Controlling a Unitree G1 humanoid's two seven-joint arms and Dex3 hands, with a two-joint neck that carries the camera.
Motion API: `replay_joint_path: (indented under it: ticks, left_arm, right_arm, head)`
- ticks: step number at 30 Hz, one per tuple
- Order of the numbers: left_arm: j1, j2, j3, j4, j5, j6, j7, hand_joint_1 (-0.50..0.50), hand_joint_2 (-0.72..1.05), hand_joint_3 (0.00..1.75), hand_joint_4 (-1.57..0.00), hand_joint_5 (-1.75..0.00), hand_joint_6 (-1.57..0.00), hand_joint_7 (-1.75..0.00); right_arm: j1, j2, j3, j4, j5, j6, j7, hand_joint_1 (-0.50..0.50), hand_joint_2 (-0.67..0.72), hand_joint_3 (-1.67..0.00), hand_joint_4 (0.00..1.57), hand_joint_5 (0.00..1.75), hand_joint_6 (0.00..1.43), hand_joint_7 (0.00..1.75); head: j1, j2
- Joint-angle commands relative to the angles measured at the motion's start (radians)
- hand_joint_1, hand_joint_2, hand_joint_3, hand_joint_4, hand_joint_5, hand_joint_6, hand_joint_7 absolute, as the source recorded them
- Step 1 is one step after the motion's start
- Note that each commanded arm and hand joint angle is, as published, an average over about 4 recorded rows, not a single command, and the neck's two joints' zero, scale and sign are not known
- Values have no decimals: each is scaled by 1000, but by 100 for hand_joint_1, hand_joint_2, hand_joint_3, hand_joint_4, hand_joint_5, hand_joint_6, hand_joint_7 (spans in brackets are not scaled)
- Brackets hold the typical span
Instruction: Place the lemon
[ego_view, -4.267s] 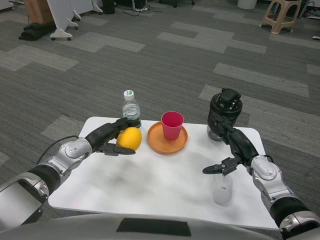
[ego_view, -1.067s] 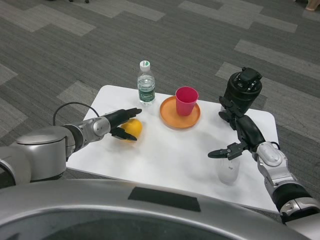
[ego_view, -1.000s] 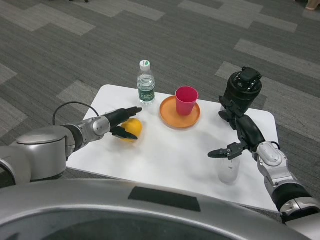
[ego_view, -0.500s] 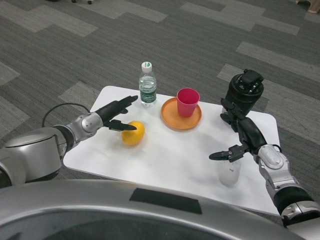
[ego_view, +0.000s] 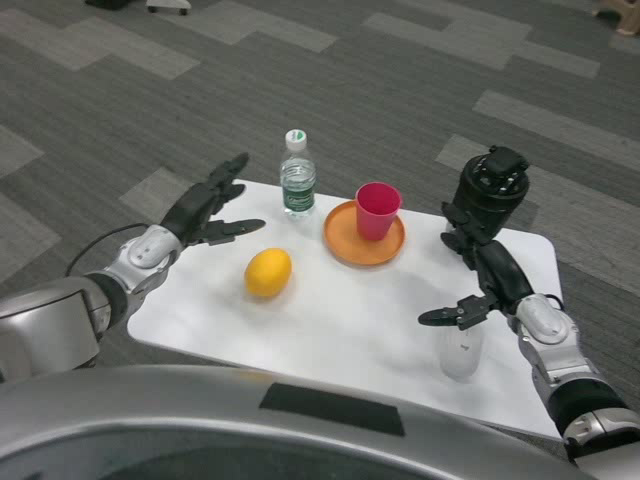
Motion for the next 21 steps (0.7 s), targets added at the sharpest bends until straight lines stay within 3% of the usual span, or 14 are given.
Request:
replay_joint_path:
  ticks: [1,9,11,14,21]
  left_arm:
    - [10,9,6,-13,-91,-58,-9,50,78,9,0,-23,0,0]
    - [23,-4,3,-14,-220,-132,-7,50,78,9,0,-21,0,0]
    - [23,-9,2,-13,-257,-147,-7,50,78,9,0,-18,0,0]
    - [27,-10,-4,-14,-300,-166,-6,50,78,9,0,-10,0,0]
    - [46,-10,5,-28,-312,-194,-5,50,78,9,0,-10,0,0]
  right_arm:
    - [-28,-9,-7,10,5,7,-4,-4,-3,-40,0,48,0,0]
    - [-34,-26,-12,20,5,7,-6,0,-3,-40,0,39,0,0]
    - [-36,-31,-12,20,5,7,-8,0,-3,-40,0,44,0,0]
    - [-38,-37,-12,19,5,6,-15,0,-3,-40,0,44,0,0]
    - [-38,-39,-23,-4,8,-1,-38,0,0,-34,0,39,0,0]
  head:
    - [-45,6]
    - [-143,3]
    - [-165,5]
    - [-175,12]
    - [-187,19]
